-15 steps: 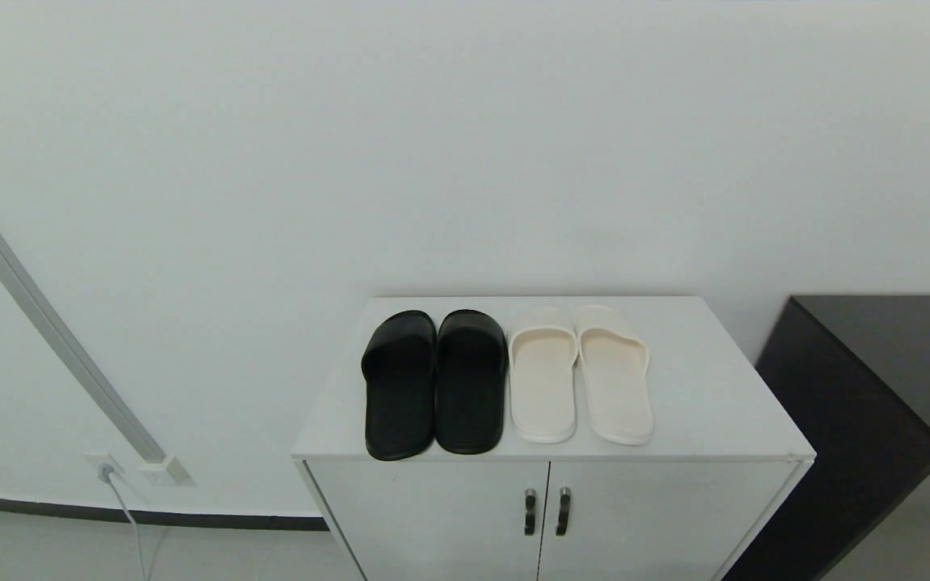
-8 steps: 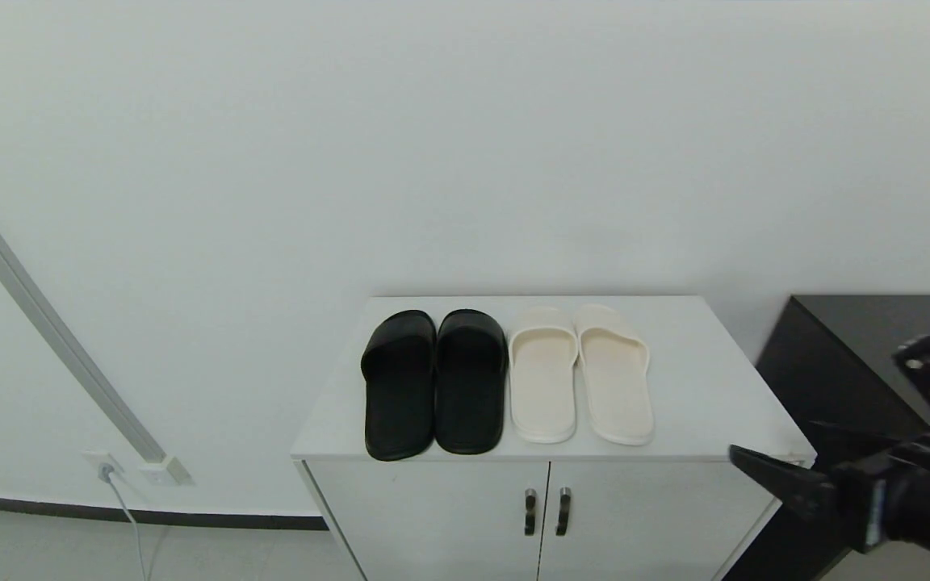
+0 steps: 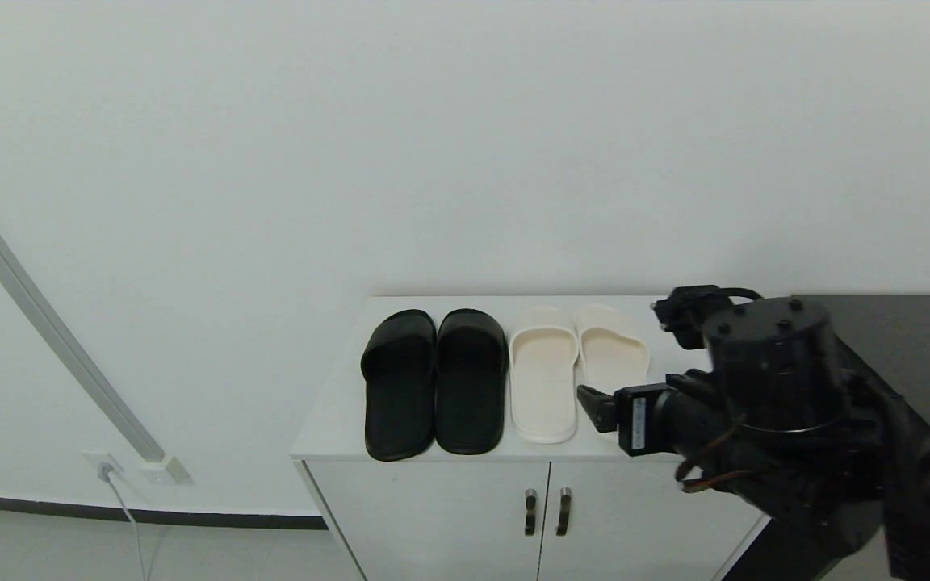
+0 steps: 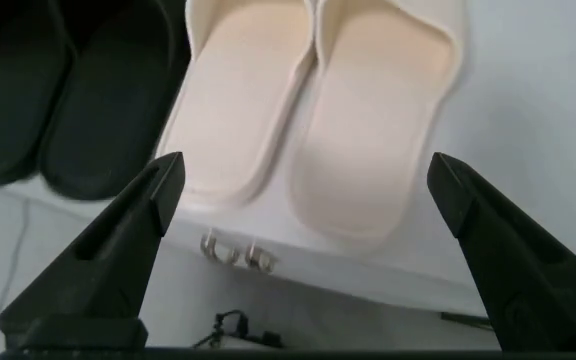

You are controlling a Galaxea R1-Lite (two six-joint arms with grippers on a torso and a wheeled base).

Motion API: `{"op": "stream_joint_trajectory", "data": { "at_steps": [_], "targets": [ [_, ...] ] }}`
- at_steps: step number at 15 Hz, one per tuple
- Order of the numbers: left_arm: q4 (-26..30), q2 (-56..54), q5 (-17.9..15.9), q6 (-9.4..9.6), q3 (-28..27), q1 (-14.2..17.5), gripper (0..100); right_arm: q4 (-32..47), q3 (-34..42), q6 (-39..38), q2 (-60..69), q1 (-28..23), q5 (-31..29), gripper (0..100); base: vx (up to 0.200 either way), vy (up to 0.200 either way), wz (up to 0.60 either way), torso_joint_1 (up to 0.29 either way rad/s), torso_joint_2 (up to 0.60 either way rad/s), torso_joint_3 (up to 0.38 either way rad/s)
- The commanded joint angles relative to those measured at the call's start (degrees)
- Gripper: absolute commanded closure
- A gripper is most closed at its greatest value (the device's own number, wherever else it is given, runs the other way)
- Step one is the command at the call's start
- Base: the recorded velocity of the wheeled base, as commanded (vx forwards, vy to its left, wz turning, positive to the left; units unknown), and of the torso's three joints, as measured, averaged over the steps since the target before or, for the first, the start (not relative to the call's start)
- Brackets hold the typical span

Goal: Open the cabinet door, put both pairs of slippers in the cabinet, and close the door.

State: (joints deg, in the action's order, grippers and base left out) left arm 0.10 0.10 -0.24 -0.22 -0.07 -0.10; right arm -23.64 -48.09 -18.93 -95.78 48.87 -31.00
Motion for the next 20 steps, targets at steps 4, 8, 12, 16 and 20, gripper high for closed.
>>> {"op": "stream_joint_trajectory", "data": {
  "at_steps": [4,8,12,16,20],
  "targets": [
    [-0.01,0.08,-0.02,-0.04,-0.01,0.01,100,-1.94,-11.67,-0.23,-16.98,0.87,-10.40,0,0.000,0.000,0.00,0.000,0.00,0.000],
    [-0.01,0.08,-0.02,-0.04,-0.01,0.01,100,-3.43,-17.74,0.04,-22.52,-3.08,-10.40,0,0.000,0.000,0.00,0.000,0.00,0.000],
    [-0.01,0.08,-0.02,-0.04,-0.01,0.01,100,-3.43,-23.98,0.04,-27.53,-5.72,-10.40,0,0.000,0.000,0.00,0.000,0.00,0.000],
    [-0.01,0.08,-0.02,-0.04,-0.01,0.01,100,-3.43,-28.11,0.12,-29.64,-7.48,-10.13,0,0.000,0.000,0.00,0.000,0.00,0.000],
    [-0.01,0.08,-0.02,-0.04,-0.01,0.01,100,-3.43,-30.57,1.44,-30.87,-8.18,-9.43,0,0.000,0.000,0.00,0.000,0.00,0.000]
  ]
}}
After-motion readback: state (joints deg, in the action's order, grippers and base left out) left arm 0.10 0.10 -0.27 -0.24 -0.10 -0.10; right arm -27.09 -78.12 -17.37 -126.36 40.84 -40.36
